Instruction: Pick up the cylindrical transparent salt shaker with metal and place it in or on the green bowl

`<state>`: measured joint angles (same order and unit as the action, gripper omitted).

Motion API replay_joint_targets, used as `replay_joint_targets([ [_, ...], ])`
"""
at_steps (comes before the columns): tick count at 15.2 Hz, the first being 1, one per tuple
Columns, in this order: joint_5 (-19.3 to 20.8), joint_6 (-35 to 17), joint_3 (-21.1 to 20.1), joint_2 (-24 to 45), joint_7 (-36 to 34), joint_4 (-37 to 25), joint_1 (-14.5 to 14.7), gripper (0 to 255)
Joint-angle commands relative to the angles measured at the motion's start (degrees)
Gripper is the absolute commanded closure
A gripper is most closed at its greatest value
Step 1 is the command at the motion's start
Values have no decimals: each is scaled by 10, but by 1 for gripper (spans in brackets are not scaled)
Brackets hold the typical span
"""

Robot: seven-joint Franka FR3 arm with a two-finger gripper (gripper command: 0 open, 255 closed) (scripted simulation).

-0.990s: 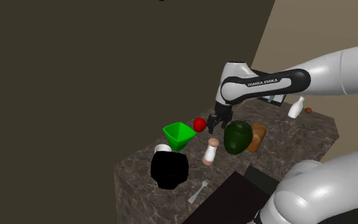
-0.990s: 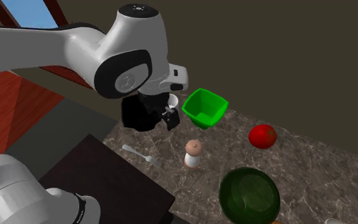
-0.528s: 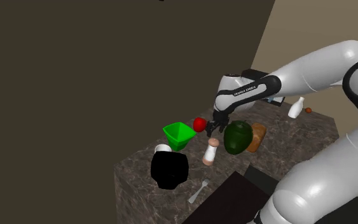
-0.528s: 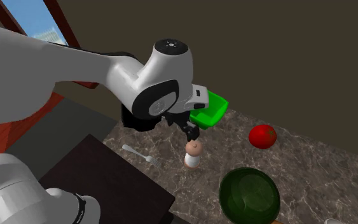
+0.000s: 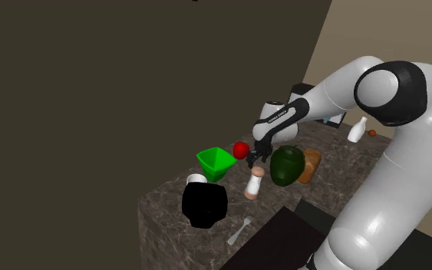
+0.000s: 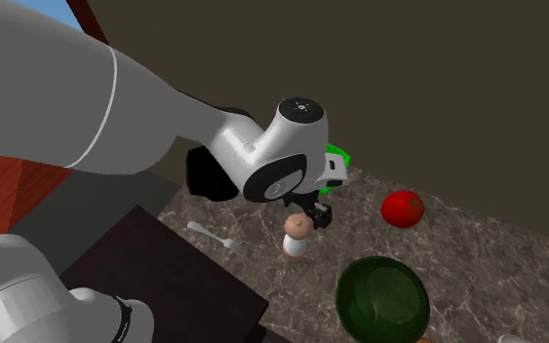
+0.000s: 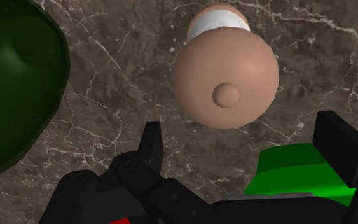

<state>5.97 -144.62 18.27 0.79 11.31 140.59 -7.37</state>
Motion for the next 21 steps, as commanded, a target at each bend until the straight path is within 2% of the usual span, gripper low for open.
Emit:
replay_joint_targets([
  [1, -5, -16, 1, 14, 6, 1, -2, 0],
  [6, -21, -52, 0, 49, 18, 4, -4, 0],
  [13, -21, -52, 0, 49, 18, 4, -4, 0],
  [14, -21, -52, 0, 49, 18, 4, -4, 255],
  [21, -21, -52, 0, 49, 18, 4, -4, 255],
])
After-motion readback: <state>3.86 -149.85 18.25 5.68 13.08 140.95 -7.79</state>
